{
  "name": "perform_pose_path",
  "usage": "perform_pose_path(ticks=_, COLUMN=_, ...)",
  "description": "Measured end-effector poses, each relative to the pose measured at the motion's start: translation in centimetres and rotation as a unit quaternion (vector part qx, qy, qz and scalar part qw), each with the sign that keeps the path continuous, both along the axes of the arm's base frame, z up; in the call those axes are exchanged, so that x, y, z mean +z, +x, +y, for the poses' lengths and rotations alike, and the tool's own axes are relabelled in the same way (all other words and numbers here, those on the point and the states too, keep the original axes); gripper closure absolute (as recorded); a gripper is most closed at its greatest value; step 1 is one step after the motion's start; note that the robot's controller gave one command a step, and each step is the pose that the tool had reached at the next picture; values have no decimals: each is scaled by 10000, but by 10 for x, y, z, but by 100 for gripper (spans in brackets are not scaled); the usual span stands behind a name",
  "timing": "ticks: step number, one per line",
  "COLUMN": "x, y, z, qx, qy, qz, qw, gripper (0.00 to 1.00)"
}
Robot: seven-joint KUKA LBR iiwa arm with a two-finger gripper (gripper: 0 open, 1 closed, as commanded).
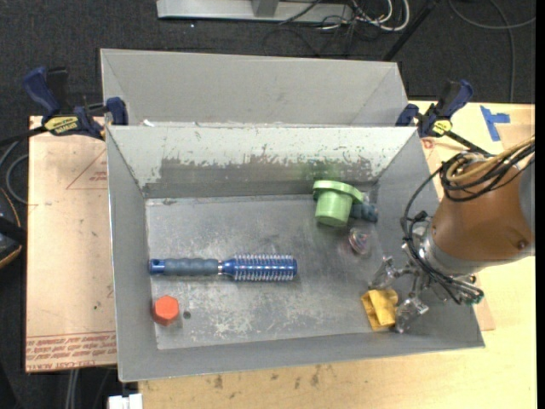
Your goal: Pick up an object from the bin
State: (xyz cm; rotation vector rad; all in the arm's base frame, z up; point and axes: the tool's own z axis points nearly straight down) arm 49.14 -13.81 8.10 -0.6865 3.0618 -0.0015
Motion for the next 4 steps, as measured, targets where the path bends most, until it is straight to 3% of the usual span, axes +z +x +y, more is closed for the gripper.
perform_pose_path(ticks=1, x=102, y=12, z=12, qx=3483, qy=-11, qz=-11, qw=9374, gripper=100)
perform_pose_path(ticks=2, x=220, y=22, z=14, qx=3403, qy=-29, qz=-32, qw=9403, gripper=100)
perform_pose_path(ticks=3, x=214, y=102, z=95, qx=5178, qy=1, qz=-15, qw=8555, gripper=100)
perform_pose_path(ticks=4, x=78, y=127, z=52, qx=6122, qy=21, qz=29, qw=7907, gripper=100)
